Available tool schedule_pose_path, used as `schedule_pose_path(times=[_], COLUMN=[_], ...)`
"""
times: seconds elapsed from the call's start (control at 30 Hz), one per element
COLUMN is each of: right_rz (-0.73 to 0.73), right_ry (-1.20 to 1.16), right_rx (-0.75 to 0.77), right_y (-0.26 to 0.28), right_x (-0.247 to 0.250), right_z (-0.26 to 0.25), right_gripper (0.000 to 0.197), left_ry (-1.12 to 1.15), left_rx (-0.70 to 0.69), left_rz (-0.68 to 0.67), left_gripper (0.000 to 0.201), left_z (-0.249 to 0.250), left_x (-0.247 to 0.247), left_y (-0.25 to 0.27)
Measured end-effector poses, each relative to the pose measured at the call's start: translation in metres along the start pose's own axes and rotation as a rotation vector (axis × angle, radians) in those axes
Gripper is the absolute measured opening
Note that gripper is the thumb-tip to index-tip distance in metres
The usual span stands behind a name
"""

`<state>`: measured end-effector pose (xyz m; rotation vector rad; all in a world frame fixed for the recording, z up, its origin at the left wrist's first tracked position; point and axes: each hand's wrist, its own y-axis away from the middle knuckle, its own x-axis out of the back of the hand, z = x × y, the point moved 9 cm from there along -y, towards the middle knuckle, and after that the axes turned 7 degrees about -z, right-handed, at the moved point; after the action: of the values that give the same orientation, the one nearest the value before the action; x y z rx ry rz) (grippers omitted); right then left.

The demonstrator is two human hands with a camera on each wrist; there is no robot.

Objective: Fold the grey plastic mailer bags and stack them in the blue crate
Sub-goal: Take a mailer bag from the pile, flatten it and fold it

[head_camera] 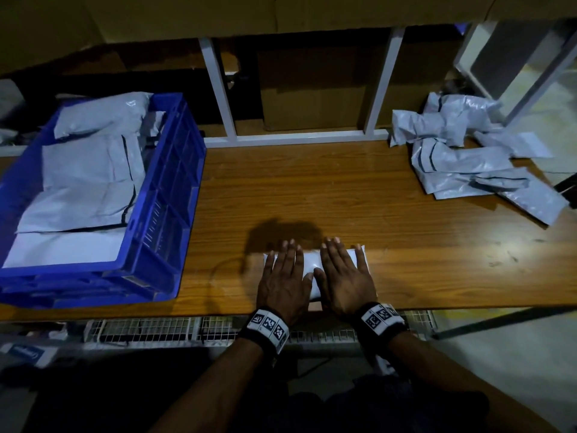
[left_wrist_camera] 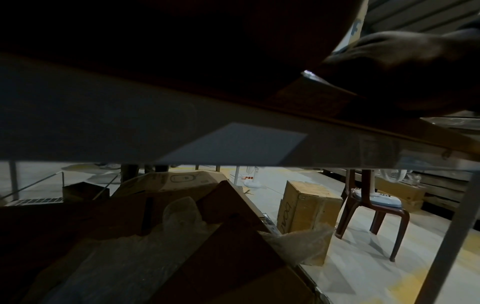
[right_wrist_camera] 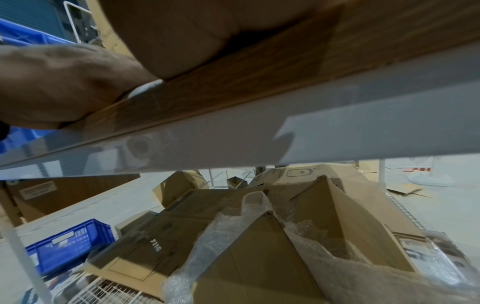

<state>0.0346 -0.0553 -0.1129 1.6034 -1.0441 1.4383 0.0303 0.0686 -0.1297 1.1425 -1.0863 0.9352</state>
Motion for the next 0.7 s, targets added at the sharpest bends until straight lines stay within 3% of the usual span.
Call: schedule_pose_path(times=[0.7], right_rz=[-0.048], right_ry=[-0.001], right_rx=[-0.006], right_y=[-0.0043], right_x=[-0.0028], right_z=[0.0004], right_gripper=[0.063], left_ry=[-0.033], left_rx=[-0.001], left_rz=[-0.052], left_gripper=[0.074], left_z=[0.0028], left_x=[0.0027], left_y=[-0.0015])
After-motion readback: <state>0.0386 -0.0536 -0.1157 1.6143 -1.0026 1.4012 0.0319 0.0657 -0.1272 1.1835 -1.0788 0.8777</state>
